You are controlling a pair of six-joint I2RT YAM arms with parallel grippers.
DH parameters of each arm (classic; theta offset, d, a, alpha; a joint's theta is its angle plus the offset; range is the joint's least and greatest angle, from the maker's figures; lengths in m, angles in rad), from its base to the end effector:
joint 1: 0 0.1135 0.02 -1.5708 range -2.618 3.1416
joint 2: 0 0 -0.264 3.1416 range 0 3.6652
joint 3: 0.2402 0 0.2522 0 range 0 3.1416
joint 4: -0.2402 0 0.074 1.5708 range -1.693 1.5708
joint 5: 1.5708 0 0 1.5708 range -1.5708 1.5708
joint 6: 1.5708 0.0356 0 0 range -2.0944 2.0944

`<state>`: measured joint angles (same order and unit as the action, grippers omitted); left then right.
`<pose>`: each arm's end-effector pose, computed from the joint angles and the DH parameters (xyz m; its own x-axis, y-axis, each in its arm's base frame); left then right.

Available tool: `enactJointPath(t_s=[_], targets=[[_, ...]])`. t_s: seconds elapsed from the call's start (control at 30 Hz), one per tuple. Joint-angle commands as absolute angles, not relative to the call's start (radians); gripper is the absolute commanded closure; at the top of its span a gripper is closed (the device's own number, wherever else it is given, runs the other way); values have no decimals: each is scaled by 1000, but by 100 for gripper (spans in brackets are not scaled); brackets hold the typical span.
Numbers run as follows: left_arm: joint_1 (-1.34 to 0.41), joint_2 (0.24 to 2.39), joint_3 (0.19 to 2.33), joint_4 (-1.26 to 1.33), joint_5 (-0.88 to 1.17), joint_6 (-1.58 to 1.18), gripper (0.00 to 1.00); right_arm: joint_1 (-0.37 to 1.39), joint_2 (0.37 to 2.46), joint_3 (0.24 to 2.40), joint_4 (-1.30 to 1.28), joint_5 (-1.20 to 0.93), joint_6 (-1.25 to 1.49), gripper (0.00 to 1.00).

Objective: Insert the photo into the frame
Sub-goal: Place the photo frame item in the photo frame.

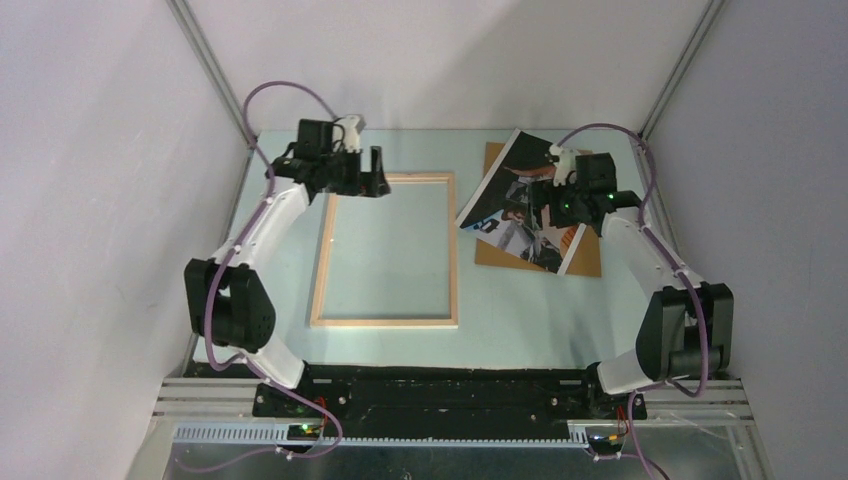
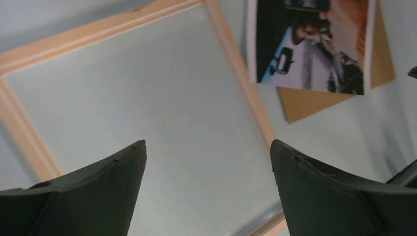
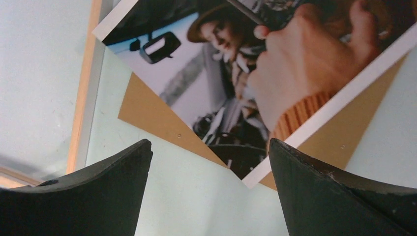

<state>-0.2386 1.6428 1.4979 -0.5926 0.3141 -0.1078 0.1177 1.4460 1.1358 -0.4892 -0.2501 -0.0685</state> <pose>0.3568 -0.0981 0.3283 -0.6977 0.0644 -0.7135 0.3741 0.8821 -0.2862 0.3111 0.0457 0.2800 -0.6908 -0.1485 -0.7076 -0.3332 0.9340 0.1293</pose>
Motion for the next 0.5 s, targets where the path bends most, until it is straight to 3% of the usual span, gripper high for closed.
enactJointPath(t_s=[0.0, 0.47], targets=[[-316, 1755, 1643, -577, 343, -114, 0, 59, 1379, 1101, -396, -252, -19, 7], [-452, 2257, 2222, -578, 352, -191, 0, -27, 1498, 1019, -285, -225, 15, 7]])
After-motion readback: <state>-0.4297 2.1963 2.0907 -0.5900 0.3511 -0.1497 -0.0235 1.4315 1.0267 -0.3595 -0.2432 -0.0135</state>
